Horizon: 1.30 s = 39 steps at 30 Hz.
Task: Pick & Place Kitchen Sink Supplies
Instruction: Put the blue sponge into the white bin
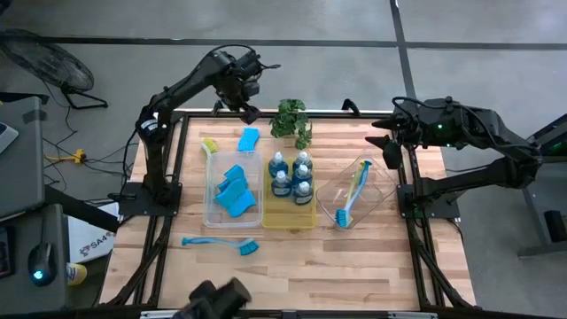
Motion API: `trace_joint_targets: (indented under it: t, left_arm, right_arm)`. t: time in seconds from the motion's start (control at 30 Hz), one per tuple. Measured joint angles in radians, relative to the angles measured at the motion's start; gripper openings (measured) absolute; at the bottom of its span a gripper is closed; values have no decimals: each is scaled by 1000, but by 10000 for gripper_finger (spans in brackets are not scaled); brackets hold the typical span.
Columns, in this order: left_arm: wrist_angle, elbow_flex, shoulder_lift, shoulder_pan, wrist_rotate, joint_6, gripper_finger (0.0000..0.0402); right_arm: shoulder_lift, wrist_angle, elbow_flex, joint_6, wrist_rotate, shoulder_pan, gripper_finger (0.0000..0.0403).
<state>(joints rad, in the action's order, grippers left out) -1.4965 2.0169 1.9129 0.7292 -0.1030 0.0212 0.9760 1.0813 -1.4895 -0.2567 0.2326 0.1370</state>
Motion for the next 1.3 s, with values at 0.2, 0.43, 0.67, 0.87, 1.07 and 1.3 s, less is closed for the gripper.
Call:
trace_joint_targets:
  t: [0.2, 0.43, 0.67, 0.87, 1.07, 1.3]
  left_arm:
    - [142, -182, 0, 90, -92, 16, 337]
    - [296, -354, 0, 137, -116, 108, 337]
    - [434, -412, 0, 135, -88, 215, 337]
    - [451, -447, 0, 135, -44, 262, 337]
    - [482, -496, 0, 135, -59, 269, 337]
    - [571, -559, 0, 135, -90, 298, 330]
  right_arm:
    - [0, 0, 0, -53, 24, 0, 232]
    - [8, -1, 0, -84, 50, 0, 232]
    - [50, -13, 0, -87, 59, 0, 232]
    - [81, -40, 0, -85, 61, 0, 232]
    - [85, -58, 0, -85, 86, 0, 232]
    - [85, -71, 0, -87, 94, 0, 232]
